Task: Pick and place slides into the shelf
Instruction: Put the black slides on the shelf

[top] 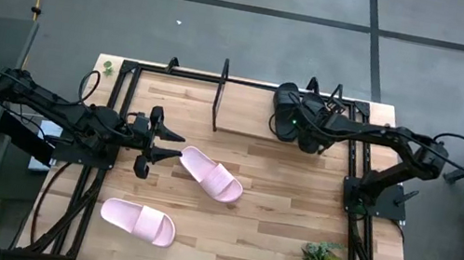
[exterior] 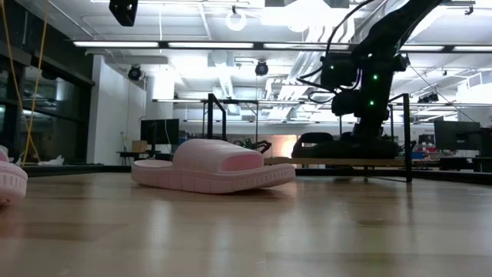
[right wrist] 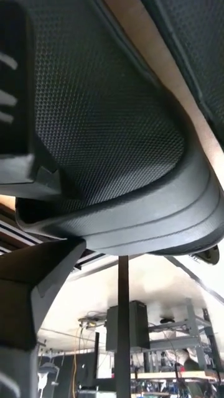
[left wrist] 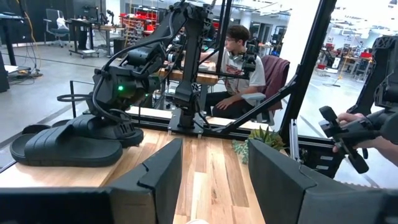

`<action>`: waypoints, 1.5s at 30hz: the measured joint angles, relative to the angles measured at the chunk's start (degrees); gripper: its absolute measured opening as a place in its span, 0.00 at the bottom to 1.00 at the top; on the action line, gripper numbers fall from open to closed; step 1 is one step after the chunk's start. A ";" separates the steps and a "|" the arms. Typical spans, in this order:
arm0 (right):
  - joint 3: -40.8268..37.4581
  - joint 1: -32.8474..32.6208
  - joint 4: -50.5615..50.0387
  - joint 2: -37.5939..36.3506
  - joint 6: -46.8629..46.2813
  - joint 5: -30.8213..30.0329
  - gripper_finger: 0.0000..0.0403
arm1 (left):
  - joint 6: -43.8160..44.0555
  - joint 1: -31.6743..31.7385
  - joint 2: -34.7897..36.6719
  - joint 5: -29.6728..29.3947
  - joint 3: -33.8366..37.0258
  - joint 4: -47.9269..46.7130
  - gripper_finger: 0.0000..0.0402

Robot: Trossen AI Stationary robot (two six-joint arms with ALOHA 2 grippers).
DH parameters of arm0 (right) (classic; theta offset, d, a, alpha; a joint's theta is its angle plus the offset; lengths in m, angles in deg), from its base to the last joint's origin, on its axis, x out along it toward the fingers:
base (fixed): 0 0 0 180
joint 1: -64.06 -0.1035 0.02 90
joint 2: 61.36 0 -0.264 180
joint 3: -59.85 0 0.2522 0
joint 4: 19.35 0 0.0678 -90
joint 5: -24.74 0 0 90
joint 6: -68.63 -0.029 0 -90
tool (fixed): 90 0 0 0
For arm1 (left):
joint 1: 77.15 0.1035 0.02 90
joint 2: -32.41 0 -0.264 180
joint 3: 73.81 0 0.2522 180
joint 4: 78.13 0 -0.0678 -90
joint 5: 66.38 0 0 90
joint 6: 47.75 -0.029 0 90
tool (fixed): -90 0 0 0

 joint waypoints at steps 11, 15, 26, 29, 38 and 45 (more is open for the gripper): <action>-0.02 1.60 -0.62 -5.92 0.46 8.90 0.24 | 0.00 0.00 -0.02 0.00 0.00 0.00 0.42; -0.02 1.92 -1.50 -6.40 0.91 9.68 0.24 | 0.00 0.00 -0.02 0.00 0.00 0.00 0.42; 0.03 1.92 -2.04 -6.46 1.07 11.46 0.24 | 0.00 -0.01 -0.01 0.00 0.00 0.00 0.42; 0.07 1.92 -2.43 -6.49 1.15 11.65 0.24 | 0.00 0.01 0.00 0.00 0.00 0.00 0.42; 3.98 1.92 -7.46 -6.49 0.49 14.67 0.24 | 0.00 -0.01 -0.02 0.00 0.00 0.00 0.42; 9.22 1.89 -10.80 -6.46 0.11 16.98 0.24 | 0.41 0.02 -0.01 0.00 0.00 0.00 0.42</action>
